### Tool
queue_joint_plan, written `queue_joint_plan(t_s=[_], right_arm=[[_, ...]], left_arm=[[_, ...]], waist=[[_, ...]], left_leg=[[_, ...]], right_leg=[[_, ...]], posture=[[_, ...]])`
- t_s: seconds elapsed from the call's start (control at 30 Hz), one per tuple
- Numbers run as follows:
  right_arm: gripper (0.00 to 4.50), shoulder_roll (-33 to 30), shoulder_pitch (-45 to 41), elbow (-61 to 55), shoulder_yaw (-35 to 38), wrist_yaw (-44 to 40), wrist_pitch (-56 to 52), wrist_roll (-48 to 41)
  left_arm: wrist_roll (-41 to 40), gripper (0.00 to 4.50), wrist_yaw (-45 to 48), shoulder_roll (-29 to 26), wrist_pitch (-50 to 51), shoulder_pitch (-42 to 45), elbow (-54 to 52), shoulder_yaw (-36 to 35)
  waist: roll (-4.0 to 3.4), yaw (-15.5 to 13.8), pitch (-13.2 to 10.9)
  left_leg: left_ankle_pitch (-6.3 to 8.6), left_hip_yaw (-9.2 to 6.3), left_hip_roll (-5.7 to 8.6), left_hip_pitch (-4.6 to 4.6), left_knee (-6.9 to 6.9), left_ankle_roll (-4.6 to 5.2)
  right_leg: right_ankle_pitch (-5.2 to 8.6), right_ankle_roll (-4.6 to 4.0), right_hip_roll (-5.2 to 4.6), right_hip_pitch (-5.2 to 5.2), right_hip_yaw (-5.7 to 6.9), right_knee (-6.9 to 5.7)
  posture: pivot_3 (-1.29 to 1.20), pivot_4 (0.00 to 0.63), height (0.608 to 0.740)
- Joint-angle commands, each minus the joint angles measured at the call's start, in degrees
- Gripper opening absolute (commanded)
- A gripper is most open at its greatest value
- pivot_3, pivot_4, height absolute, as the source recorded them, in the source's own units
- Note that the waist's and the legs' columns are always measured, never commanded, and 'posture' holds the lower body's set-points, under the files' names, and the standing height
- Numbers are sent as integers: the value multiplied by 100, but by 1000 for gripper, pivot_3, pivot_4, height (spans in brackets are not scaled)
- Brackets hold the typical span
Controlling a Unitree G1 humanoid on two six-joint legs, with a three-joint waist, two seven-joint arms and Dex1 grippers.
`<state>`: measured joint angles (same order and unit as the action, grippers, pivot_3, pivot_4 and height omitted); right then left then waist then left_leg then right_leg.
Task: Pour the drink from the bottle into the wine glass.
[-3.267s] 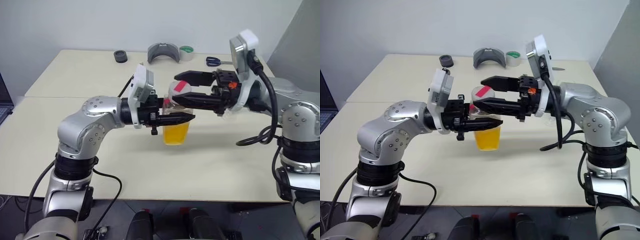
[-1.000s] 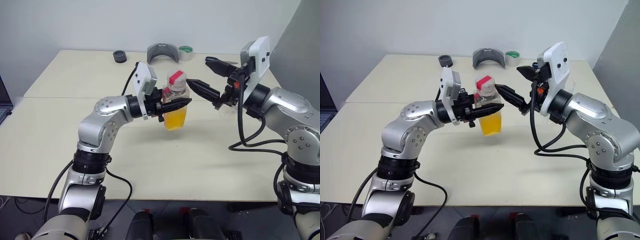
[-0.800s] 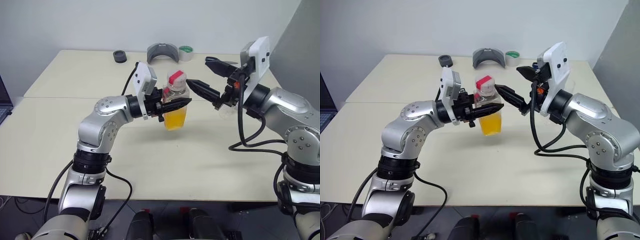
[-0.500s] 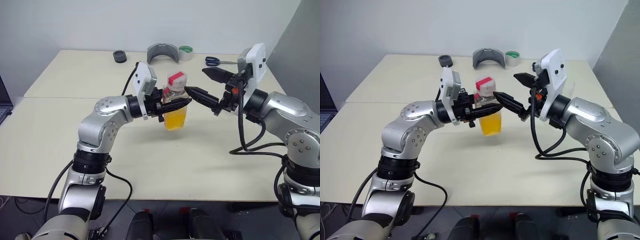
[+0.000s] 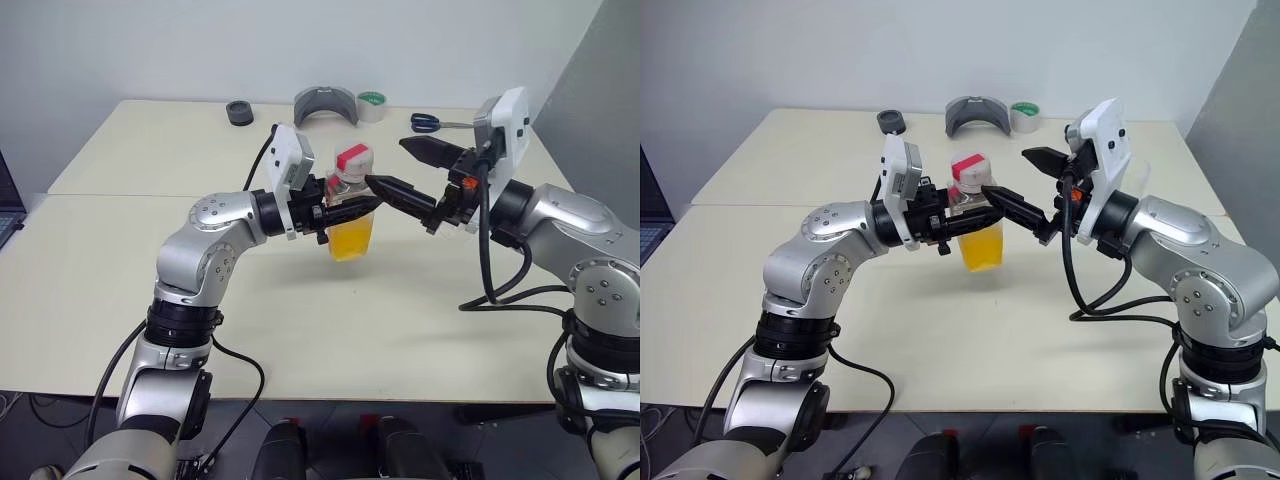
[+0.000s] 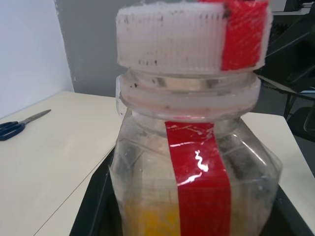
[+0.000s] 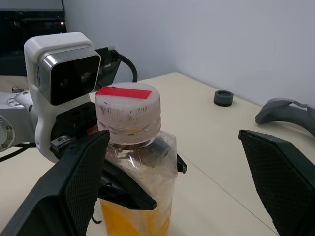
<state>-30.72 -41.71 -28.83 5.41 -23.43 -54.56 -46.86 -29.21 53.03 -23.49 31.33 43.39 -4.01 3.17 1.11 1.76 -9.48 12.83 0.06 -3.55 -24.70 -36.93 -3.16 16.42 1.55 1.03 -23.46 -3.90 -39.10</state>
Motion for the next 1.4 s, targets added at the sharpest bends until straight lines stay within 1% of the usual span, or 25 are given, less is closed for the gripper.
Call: queue_joint_plan(t_s=[0.03,0.43,1.03,1.17,1.4], right_arm=[[4471,98,-180,-62,16,15,113,-39],[4471,266,-305,74,-88,-66,203,65],[4471,247,-249,30,-79,-110,179,31],[4471,182,-139,-18,-39,-131,178,37],[4471,-96,333,-153,20,-443,416,96]], left_arm=[[-140,1743,-24,8,-53,32,-319,-127],[-141,1743,-48,-1,-45,-5,-378,-131],[-95,1743,-120,-26,-53,9,-335,-152],[59,1743,-375,-55,-124,-22,-178,-249],[1149,1743,-2085,-33,-941,122,806,-724]], waist=[[0,1,0],[0,-1,0],[0,-1,0],[0,-1,0],[0,6,0]], left_leg=[[0,0,0,0,0,0],[0,0,0,0,0,0],[0,0,0,0,0,0],[0,0,0,0,0,0],[0,0,0,0,0,0]], right_leg=[[0,0,0,0,0,0],[0,0,0,0,1,0],[0,0,0,0,0,-1],[0,0,0,0,0,-1],[0,0,0,-1,-2,-1]], posture=[[0,150,740],[0,150,740],[0,150,740],[0,150,740],[0,150,740]])
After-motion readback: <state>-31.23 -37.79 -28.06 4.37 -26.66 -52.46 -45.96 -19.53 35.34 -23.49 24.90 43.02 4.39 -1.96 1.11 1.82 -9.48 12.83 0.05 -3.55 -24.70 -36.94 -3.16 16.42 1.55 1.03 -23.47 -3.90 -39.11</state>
